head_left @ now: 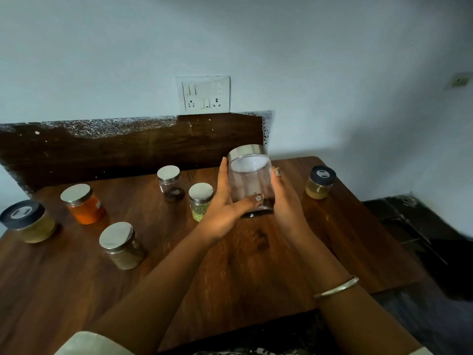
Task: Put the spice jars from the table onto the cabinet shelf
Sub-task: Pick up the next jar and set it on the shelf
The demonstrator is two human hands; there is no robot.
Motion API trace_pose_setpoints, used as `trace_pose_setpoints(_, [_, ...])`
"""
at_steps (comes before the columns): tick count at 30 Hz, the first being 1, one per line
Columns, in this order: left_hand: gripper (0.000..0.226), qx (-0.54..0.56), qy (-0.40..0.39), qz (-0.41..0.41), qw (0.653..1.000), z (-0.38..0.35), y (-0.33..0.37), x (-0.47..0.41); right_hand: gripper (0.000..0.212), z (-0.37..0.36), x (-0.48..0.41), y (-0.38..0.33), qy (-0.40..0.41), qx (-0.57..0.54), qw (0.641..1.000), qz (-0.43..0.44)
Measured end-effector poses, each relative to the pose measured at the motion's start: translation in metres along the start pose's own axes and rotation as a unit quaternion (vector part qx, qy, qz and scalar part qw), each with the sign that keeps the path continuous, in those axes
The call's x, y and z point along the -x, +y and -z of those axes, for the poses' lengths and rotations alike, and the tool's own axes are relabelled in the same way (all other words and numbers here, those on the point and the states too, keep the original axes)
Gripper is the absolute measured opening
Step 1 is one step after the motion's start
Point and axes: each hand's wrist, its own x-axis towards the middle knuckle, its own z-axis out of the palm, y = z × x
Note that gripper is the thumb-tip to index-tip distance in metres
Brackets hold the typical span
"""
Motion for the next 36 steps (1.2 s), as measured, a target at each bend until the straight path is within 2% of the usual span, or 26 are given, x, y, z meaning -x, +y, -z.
trace_pose_setpoints(4, [0.094,-0.007,0.004,0.001,1.0,0.002,0.002,0.002,0.066,-0.007,0.001,0.002,-0.017,-0.017,0.999,-0.037])
trace_pose_setpoints(6, [0.098,-0.018,0.001,0.0,1.0,0.005,0.006,0.002,0.069,-0.007,0.002,-0.002,-0.01,-0.017,1.0,-0.001])
trace_pose_setpoints(11, [0.103,-0.018,-0.018,-0.018,1.0,0.012,0.011,0.004,0.048,0.002,-0.001,0.0,0.003,0.047,0.996,0.082])
trace_pose_setpoints(15, [0.083,-0.007,-0.004,-0.021,1.0,0.014,0.008,0.004,0.044,0.003,0.002,-0.004,-0.081,-0.073,0.994,-0.012])
trace_pose_setpoints(17, [0.079,-0.024,-0.004,-0.021,0.999,0.013,0.009,0.005,0.044,0.003,0.004,-0.005,-0.097,-0.091,0.991,-0.016])
trace_pose_setpoints(21, [0.098,-0.032,-0.042,-0.009,0.999,0.018,0.014,0.005,0.066,0.001,0.005,-0.003,-0.09,-0.053,0.994,0.033])
trace_pose_setpoints(25, [0.101,-0.044,-0.05,-0.019,0.998,0.027,0.014,0.005,0.067,0.008,0.006,-0.004,-0.134,-0.018,0.989,0.058])
trace_pose_setpoints(29, [0.1,-0.06,-0.059,-0.03,0.996,0.036,0.014,0.006,0.103,0.02,0.004,-0.015,-0.245,0.097,0.964,0.045])
trace_pose_setpoints(31, [0.101,-0.074,-0.072,-0.035,0.994,0.041,0.015,0.007,0.114,0.022,0.003,-0.022,-0.265,0.122,0.956,0.027])
trace_pose_setpoints(36, [0.115,-0.11,-0.116,-0.041,0.986,0.06,0.028,0.009,0.118,0.014,0.001,-0.038,-0.27,0.157,0.95,0.024])
